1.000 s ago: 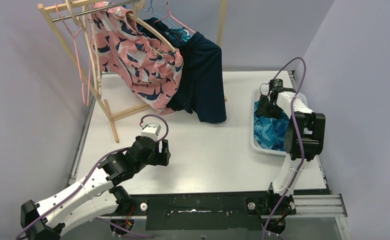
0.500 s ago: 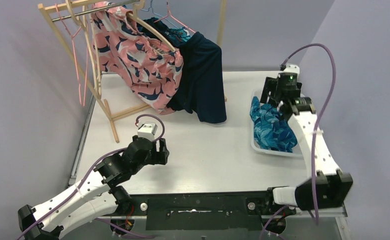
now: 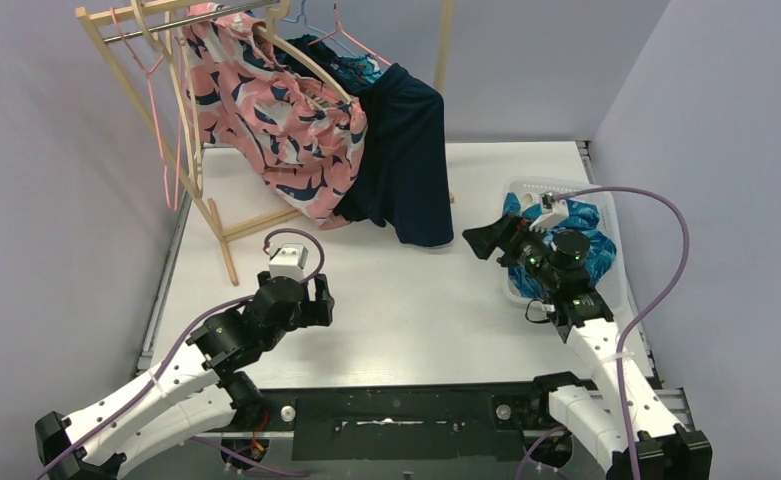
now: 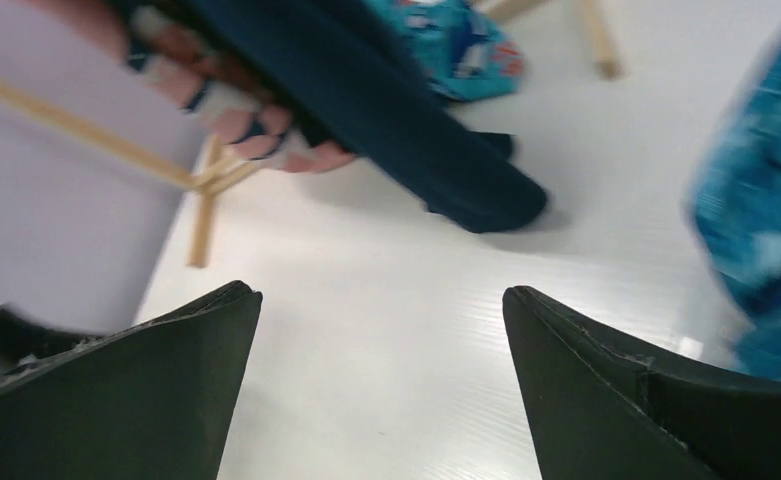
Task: Remove the shorts from the hanger
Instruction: Place the shorts in the basket, then pick up the hanger from the clothes rod.
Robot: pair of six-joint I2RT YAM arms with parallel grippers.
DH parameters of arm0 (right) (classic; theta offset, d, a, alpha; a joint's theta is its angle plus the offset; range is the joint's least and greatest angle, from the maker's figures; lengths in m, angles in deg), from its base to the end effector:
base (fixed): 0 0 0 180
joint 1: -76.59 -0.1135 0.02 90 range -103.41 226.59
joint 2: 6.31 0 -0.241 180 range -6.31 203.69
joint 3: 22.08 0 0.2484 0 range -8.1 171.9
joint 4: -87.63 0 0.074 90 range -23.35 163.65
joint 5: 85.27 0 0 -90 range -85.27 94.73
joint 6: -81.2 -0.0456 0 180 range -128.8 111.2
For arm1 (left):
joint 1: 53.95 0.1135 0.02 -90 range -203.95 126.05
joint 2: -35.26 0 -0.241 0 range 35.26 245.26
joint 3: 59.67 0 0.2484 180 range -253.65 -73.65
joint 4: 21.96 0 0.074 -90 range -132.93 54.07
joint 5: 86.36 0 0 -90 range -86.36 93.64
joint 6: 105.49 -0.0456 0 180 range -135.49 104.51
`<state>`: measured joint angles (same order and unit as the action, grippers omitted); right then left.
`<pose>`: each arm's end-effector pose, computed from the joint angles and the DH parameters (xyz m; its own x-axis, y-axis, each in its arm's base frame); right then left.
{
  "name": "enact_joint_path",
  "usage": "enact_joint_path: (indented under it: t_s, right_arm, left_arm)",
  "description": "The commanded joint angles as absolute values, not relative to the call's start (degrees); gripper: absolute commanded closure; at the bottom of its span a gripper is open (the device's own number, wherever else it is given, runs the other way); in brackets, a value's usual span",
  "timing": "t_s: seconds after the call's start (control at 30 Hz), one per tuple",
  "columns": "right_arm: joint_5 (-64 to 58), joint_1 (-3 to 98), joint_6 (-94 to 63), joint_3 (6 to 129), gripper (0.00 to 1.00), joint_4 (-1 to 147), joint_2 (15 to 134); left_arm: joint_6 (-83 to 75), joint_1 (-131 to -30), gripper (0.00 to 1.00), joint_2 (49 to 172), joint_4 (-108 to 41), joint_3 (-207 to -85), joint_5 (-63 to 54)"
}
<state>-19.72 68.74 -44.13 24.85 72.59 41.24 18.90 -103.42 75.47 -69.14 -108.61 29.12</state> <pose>0.2123 0.0483 0.2575 -0.5184 0.4599 -0.7209 -0.2689 0.7126 0.6480 0.1265 -0.1177 0.2352 -0.5973 -0.0860 -0.7974 0.1573 0.9624 -0.2216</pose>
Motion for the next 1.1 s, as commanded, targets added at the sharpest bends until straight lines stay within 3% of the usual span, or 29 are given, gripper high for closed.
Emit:
enact_joint_path:
  t_s: [0.0,0.17,0.33,0.47,0.6,0.8,0.9,1.07]
  right_arm:
    - [-30.84,61.46,-46.46,29.79,0.02,88.93,43.28]
    - [-14.24,44.25,-30.63,44.36,0.02,74.01,51.19]
    - [12.68,31.59,-20.85,54.59,0.02,72.42,59.00]
    - [13.01,29.14,-15.68,60.38,0.00,79.61,65.22]
    - [14.37,29.91,-14.78,73.38,0.01,73.76,74.55]
    - [4.73,32.32,-15.90,91.54,0.10,64.46,84.87]
    - [7.17,32.88,-16.26,90.32,0.15,69.24,85.03]
    - [-3.69,37.08,-18.88,97.19,0.21,66.62,89.35]
  left_arm:
    - [19.84,-103.60,0.22,75.55,-66.20,-108.31,32.07]
    - [19.75,-103.60,0.22,76.90,-65.43,-108.09,33.00]
    - [19.97,-103.60,0.21,78.05,-65.67,-108.34,33.33]
    - [19.25,-103.48,0.21,77.44,-64.27,-107.76,34.09]
    - [20.29,-103.53,0.21,77.16,-65.52,-107.89,34.61]
    - [20.47,-103.79,0.21,75.27,-65.60,-107.39,34.43]
    - [20.45,-103.94,0.21,74.80,-65.29,-107.02,34.81]
    - [20.85,-103.98,0.21,75.45,-65.94,-107.30,34.89]
